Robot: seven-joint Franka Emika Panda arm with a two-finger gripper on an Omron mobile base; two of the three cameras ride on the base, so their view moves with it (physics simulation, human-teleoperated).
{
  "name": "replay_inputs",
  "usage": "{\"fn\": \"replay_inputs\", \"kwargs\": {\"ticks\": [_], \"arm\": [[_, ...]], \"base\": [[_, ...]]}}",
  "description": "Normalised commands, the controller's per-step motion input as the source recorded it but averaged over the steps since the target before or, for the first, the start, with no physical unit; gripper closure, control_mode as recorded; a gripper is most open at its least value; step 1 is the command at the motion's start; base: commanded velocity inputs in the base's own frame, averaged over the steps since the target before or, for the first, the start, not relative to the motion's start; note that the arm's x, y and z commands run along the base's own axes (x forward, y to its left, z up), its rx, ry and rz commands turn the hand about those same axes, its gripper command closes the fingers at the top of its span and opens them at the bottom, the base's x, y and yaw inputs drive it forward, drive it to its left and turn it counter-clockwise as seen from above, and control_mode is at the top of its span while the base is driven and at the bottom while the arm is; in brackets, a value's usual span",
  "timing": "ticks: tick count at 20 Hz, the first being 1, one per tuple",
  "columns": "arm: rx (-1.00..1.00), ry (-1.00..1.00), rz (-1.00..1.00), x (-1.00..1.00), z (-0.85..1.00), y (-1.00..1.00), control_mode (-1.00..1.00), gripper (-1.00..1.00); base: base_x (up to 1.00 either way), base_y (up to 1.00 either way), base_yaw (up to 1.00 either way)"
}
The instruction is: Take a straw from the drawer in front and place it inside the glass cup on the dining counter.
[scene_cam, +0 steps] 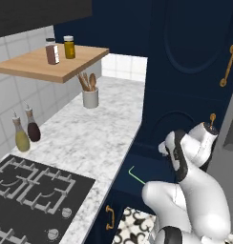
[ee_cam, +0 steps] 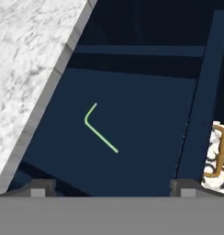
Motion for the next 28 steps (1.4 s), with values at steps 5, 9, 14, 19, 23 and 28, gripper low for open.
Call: {"fn": "replay_inputs", "kwargs": {"ticks": [5,9,14,19,23,28], "arm": [[-0.17,0.01,-0.1,0.34,-0.48,0.24,-1.0,-1.0],[-0.13,0.02,-0.12,0.24,-0.69,0.01,-1.0,-1.0],[-0.04,0.06,-0.12,0.22,-0.76,0.0,-1.0,-1.0],[0.0,0.0,-0.09,0.0,-0.72,-0.07,-1.0,-1.0],[0.0,0.0,-0.05,0.0,-0.61,-0.22,-1.0,-1.0],[0.0,0.0,-0.03,0.0,-0.53,-0.28,-1.0,-1.0]], "base": [[0.0,0.0,0.0],[0.0,0.0,0.0],[0.0,0.0,0.0],[0.0,0.0,0.0],[0.0,0.0,0.0],[0.0,0.0,0.0]]}}
